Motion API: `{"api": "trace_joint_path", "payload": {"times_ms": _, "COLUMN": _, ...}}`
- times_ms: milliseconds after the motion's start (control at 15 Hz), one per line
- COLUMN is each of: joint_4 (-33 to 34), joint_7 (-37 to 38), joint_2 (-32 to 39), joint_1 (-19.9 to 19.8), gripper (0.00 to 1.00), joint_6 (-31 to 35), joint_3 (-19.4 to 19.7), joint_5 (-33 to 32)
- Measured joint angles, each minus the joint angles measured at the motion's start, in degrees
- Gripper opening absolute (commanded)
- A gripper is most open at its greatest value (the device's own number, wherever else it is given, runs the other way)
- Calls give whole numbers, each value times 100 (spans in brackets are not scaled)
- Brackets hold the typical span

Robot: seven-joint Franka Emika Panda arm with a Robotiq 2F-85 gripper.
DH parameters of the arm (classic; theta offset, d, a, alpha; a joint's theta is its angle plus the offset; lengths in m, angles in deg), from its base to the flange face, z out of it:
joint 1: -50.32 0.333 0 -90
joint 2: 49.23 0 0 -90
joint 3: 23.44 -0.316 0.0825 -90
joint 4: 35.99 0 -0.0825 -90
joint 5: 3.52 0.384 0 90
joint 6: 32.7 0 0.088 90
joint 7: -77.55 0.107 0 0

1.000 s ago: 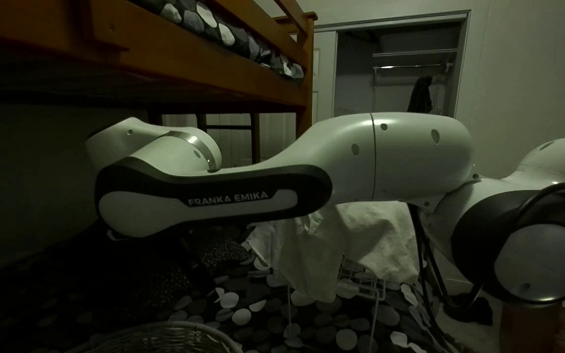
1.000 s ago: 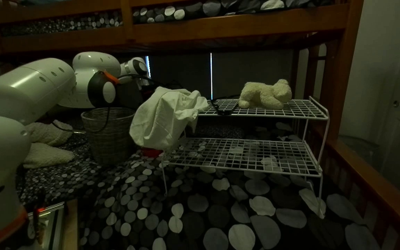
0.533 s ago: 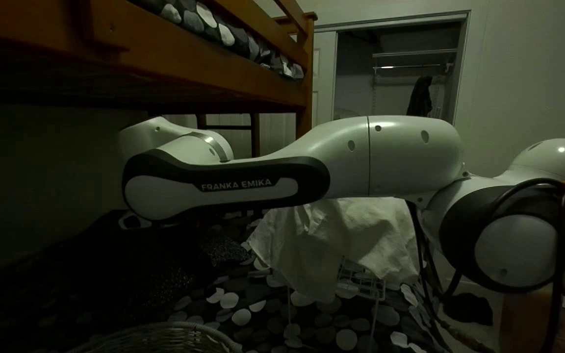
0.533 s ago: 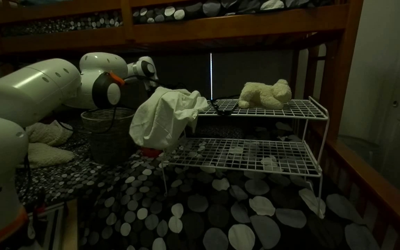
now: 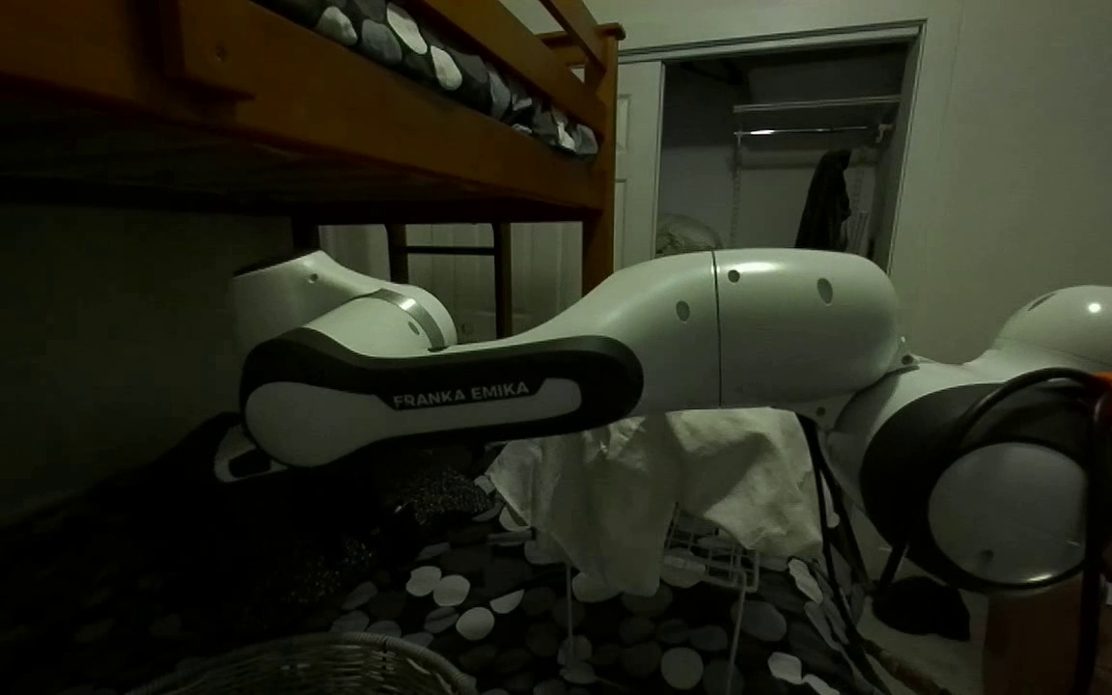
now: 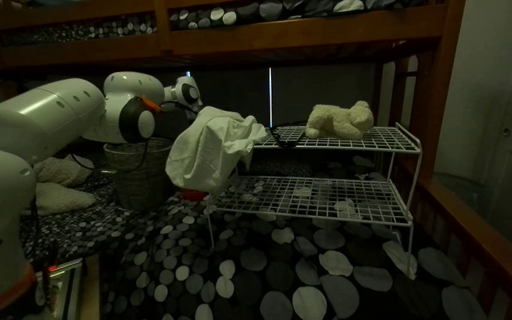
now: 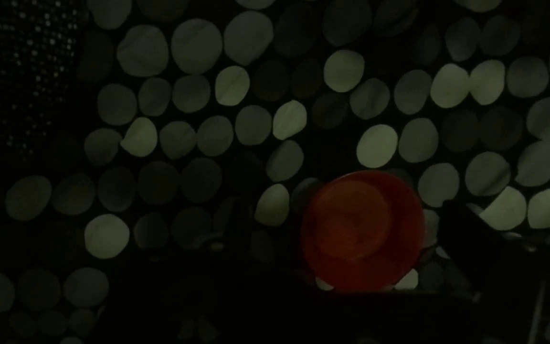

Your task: Put the red bowl on the white stand on the top shelf

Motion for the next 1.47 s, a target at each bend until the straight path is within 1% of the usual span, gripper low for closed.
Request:
{"api": "trace_joint_path", "payload": {"times_ms": 133, "joint_4": 1, "joint_7": -481, "joint_2": 91, "joint_1": -189, "gripper": 100, "joint_6": 448, "joint_3": -87, "joint_5": 227}}
{"api": "trace_joint_path", "payload": {"times_ms": 267, "joint_4": 1, "joint_7": -890, "joint_2": 225, "joint_1": -469, "gripper": 100, "joint_6": 882, "joint_3": -243, "joint_5": 549}}
{"api": "trace_joint_path", "payload": {"times_ms": 333, "joint_4": 1, "joint_7": -1071, "joint_2": 304, "joint_1": -616, "gripper": 100, "joint_6": 1056, "joint_3": -347, "joint_5": 733}}
{"api": "trace_joint_path", "payload": {"times_ms": 400, "joint_4": 0, "joint_7": -1204, "joint_2": 379, "joint_1": -751, "gripper": 100, "joint_6": 1094, "joint_3": -466, "joint_5": 932}}
{"api": "trace_joint_path", "payload": {"times_ms": 533, "joint_4": -8, "joint_7": -1268, "joint_2": 510, "joint_1": -934, "gripper": 100, "joint_6": 940, "joint_3": -673, "joint_5": 1285}}
{"api": "trace_joint_path", "payload": {"times_ms": 733, "joint_4": -9, "joint_7": -1157, "joint_2": 627, "joint_1": -982, "gripper": 100, "joint_6": 337, "joint_3": -907, "joint_5": 1678}}
{"api": "trace_joint_path", "payload": {"times_ms": 867, "joint_4": -5, "joint_7": -576, "joint_2": 635, "joint_1": -871, "gripper": 100, "joint_6": -48, "joint_3": -884, "joint_5": 1697}}
{"api": "trace_joint_path", "payload": {"times_ms": 933, "joint_4": -2, "joint_7": -232, "joint_2": 635, "joint_1": -787, "gripper": 100, "joint_6": -96, "joint_3": -822, "joint_5": 1676}}
{"api": "trace_joint_path", "payload": {"times_ms": 1200, "joint_4": 6, "joint_7": 1084, "joint_2": 635, "joint_1": -512, "gripper": 100, "joint_6": -101, "joint_3": -542, "joint_5": 1618}}
{"api": "trace_joint_path", "payload": {"times_ms": 1400, "joint_4": 23, "joint_7": 1987, "joint_2": 628, "joint_1": -475, "gripper": 100, "joint_6": -97, "joint_3": -416, "joint_5": 1615}}
{"api": "trace_joint_path", "payload": {"times_ms": 1467, "joint_4": 26, "joint_7": 2180, "joint_2": 616, "joint_1": -480, "gripper": 100, "joint_6": -97, "joint_3": -397, "joint_5": 1615}}
